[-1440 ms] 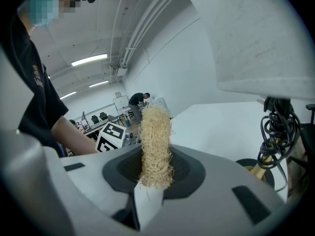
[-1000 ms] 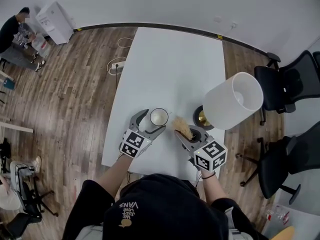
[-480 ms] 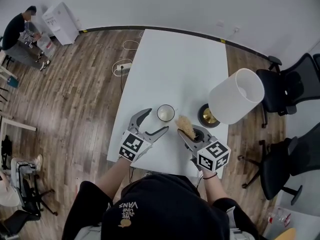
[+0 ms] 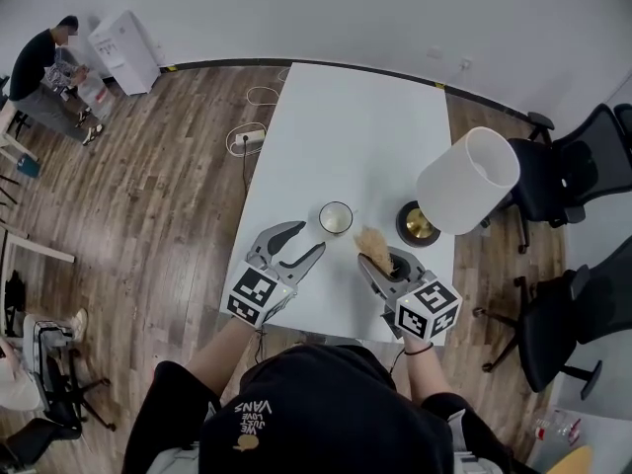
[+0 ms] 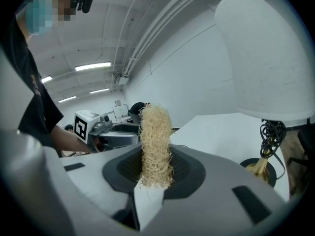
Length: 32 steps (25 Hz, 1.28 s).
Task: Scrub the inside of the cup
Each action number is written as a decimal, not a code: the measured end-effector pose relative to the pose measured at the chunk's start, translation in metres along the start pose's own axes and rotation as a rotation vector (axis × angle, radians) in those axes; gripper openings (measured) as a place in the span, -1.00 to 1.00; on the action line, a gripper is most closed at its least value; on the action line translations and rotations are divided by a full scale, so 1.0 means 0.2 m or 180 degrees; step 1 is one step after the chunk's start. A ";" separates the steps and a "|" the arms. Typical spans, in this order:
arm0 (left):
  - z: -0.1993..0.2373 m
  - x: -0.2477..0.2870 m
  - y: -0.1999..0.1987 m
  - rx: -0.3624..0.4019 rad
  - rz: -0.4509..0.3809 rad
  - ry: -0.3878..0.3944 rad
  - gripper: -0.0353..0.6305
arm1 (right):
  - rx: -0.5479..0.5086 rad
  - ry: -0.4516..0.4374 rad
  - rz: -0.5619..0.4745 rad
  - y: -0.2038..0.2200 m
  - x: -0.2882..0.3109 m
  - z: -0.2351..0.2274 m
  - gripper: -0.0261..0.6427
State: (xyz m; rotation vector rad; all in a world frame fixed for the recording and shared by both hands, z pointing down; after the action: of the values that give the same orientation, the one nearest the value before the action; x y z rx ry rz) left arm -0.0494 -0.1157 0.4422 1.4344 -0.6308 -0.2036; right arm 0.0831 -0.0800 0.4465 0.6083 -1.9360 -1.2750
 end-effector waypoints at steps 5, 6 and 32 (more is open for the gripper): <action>-0.03 -0.06 -0.03 0.0063 -0.0077 -0.0010 -0.53 | -0.0009 0.0049 -0.0046 -0.01 -0.03 0.05 -0.64; -0.04 -0.07 -0.03 0.0077 -0.0093 -0.0010 -0.60 | -0.0013 0.0056 -0.0054 -0.01 -0.03 0.06 -0.64; -0.19 -0.39 -0.02 0.0135 -0.0233 -0.0015 -0.86 | -0.0135 0.0210 -0.0192 0.04 -0.12 0.33 -0.64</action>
State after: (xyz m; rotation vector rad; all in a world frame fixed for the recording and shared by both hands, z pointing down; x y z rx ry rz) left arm -0.0928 -0.0460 0.4166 1.4994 -0.5898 -0.2526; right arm 0.0470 -0.0217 0.4291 0.6833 -1.8447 -1.3136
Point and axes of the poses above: the fingertips, and each gripper's own axes: x forward along the fingers, z to its left, y out of its underside, the point moved 3 cm from there along -x, backward along the fingers, and after that the axes turned 6 degrees about y, right-handed, at the moved point
